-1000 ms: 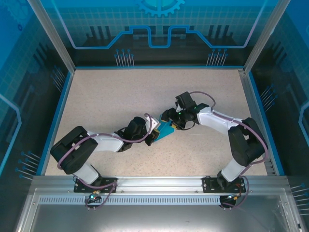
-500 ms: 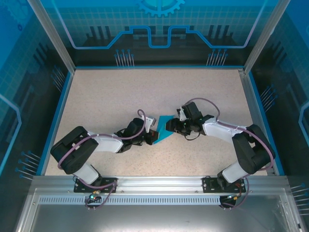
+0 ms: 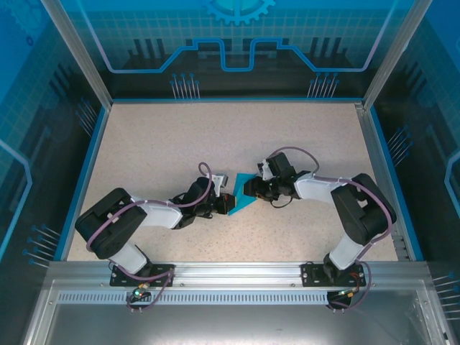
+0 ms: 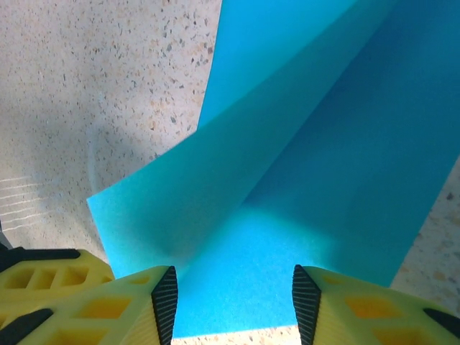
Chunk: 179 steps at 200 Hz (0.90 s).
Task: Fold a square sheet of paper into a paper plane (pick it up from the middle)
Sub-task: Fourth fold the wing at the center of the table.
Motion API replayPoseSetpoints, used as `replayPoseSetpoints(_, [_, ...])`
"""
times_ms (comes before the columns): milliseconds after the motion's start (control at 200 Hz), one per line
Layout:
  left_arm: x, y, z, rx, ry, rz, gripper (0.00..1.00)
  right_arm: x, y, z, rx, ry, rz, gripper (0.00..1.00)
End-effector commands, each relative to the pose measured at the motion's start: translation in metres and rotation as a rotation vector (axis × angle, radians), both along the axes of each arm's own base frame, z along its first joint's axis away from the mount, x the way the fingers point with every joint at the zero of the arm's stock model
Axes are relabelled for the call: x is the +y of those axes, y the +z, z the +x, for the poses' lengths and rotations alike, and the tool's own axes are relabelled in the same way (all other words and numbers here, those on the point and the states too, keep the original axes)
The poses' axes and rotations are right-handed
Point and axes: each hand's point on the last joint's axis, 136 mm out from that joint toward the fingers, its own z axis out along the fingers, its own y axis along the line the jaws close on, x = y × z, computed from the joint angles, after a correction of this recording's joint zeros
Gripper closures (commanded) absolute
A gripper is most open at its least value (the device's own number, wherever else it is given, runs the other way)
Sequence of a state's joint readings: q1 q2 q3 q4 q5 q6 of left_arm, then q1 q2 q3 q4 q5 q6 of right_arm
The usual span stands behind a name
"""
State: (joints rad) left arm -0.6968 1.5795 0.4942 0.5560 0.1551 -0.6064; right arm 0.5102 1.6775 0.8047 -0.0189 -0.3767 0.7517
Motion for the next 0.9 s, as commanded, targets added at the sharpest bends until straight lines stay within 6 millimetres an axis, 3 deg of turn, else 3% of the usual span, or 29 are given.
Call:
replayPoseSetpoints(0, [-0.002, 0.001, -0.004, 0.031, 0.008, -0.035, 0.96, 0.011, 0.006, 0.009, -0.017, 0.010, 0.030, 0.52])
replayPoseSetpoints(220, [-0.005, -0.008, -0.007, 0.097, 0.017, -0.044, 0.89, 0.013, -0.002, 0.011, 0.009, 0.004, 0.027, 0.52])
replayPoseSetpoints(430, [-0.006, -0.016, -0.009, 0.147, 0.024, -0.035, 0.76, 0.012, -0.007, 0.009, 0.022, 0.007, 0.015, 0.51])
replayPoseSetpoints(730, [-0.009, -0.021, -0.012, 0.198, 0.007, -0.011, 0.74, 0.008, -0.015, 0.008, 0.041, 0.003, -0.033, 0.49])
replayPoseSetpoints(855, [-0.008, -0.015, -0.010, 0.207, 0.014, 0.000, 0.71, 0.001, -0.028, 0.001, 0.077, -0.005, -0.087, 0.48])
replayPoseSetpoints(890, [-0.005, -0.014, -0.010, 0.210, 0.023, 0.009, 0.69, 0.004, -0.022, 0.008, 0.060, -0.008, -0.085, 0.48])
